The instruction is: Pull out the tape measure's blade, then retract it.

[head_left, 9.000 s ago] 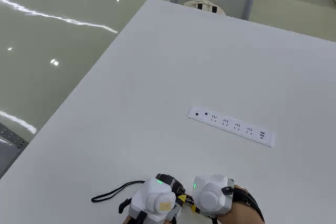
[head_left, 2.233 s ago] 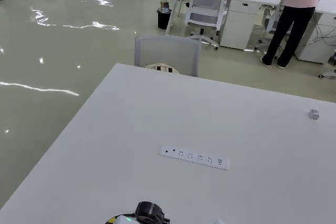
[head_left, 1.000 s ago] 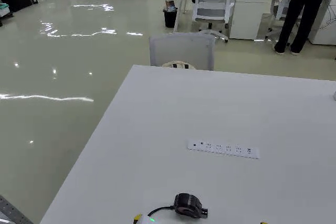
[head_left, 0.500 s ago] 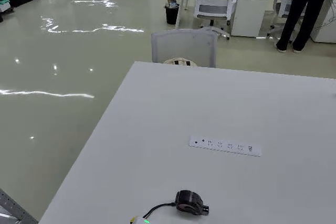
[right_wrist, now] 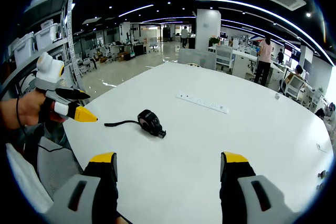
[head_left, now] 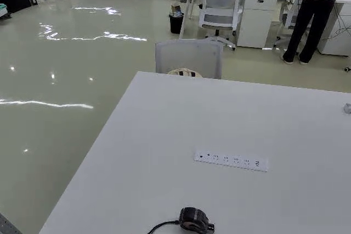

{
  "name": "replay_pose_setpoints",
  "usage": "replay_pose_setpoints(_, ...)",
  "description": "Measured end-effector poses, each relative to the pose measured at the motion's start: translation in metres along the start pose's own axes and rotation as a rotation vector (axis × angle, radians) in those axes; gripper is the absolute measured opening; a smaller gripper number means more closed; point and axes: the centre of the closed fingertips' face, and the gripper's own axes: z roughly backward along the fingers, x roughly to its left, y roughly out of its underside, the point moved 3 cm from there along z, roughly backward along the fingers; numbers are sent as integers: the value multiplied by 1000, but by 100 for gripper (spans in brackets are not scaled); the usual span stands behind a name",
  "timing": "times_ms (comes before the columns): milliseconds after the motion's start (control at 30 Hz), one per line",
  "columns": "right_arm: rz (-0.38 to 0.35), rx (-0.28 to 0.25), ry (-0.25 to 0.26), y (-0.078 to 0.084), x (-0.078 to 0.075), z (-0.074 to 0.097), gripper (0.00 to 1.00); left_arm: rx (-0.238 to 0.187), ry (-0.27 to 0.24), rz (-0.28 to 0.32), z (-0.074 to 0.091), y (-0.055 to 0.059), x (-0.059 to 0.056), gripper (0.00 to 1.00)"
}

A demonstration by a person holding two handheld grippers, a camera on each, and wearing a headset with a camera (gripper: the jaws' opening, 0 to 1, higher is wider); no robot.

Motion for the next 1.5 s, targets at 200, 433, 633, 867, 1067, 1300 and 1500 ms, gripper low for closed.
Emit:
replay_pose_setpoints(200,-13,30,25,2,-1,8,88,0,0,-6,6,2,-1,100)
replay_pose_setpoints(433,-45,18,38,-1,2,16,90,19,-3,-3,11,9,2,100)
replay_pose_setpoints(633,-55,9,37,-3,4,17,91,25,-5,-7,12,12,3,100)
replay_pose_setpoints(867,-40,35,10,2,3,15,91,19,-13,6,17,9,0,100)
replay_pose_setpoints(1067,-54,43,-17,3,2,13,90,20,-31,23,19,9,1,100)
replay_pose_setpoints(1300,-75,31,-34,4,1,10,89,25,-46,19,18,7,1,100)
replay_pose_setpoints(1500,-60,52,-40,8,6,3,88,26,-54,19,17,8,4,100)
